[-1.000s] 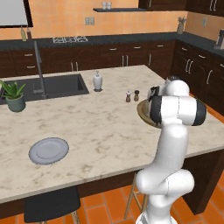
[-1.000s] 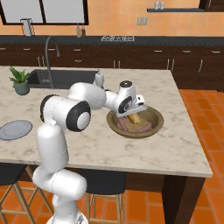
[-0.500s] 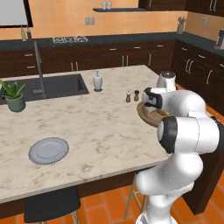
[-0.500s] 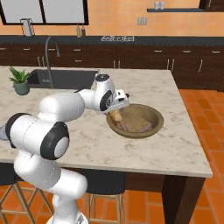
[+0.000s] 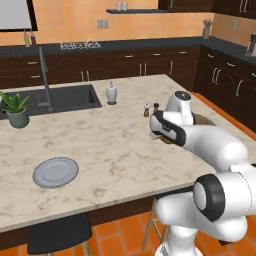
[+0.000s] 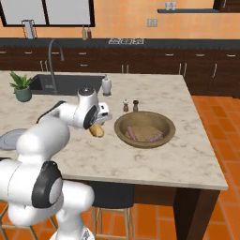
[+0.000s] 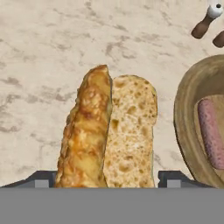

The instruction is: Place one bun and one sausage from the bowl on each plate.

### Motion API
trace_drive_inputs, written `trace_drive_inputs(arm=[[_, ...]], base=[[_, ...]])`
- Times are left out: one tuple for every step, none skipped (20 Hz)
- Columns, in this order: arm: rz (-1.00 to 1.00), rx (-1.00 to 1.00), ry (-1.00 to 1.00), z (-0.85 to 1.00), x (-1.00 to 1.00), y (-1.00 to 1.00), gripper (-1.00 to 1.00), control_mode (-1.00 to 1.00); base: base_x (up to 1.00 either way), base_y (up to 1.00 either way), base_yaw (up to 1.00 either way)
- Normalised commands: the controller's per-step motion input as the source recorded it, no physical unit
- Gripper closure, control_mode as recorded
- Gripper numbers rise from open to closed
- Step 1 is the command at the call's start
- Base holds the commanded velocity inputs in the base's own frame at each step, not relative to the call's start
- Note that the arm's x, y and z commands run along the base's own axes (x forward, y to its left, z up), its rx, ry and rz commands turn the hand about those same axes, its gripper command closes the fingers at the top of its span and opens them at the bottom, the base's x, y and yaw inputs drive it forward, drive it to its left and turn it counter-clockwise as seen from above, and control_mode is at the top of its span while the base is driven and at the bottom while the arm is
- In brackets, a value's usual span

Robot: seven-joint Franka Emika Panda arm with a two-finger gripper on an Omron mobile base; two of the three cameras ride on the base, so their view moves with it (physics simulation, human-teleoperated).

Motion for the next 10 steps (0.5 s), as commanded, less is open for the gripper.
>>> trace_drive_inputs(arm=[[0.19, 0.11, 0.0, 0.0, -0.34, 1.0, 1.0, -1.0], [0.19, 0.1, 0.0, 0.0, -0.32, 1.0, 1.0, -1.0], [0.18, 0.07, 0.0, 0.0, -0.29, 1.0, 1.0, -1.0], [0.16, 0.05, 0.0, 0.0, -0.22, 1.0, 1.0, -1.0], [0.16, 0.08, 0.0, 0.0, -0.24, 0.96, 1.0, -1.0], [0.14, 0.08, 0.0, 0.02, -0.34, 0.89, 1.0, -1.0], [0.13, 0.05, 0.0, 0.12, -0.34, 0.97, 1.0, -1.0], [0.12, 0.0, 0.0, 0.11, -0.26, 1.0, 1.0, -1.0], [0.11, 0.0, 0.0, 0.06, -0.16, 1.0, 1.0, -1.0], [0.11, 0.0, 0.0, 0.04, -0.11, 1.0, 1.0, -1.0]], base=[[0.0, 0.0, 0.0], [0.0, 0.0, 0.0], [0.0, 0.0, 0.0], [0.0, 0.0, 0.0], [0.0, 0.0, 0.0], [0.0, 0.0, 0.0], [0.0, 0.0, 0.0], [0.0, 0.0, 0.0], [0.0, 0.0, 0.0], [0.0, 0.0, 0.0]])
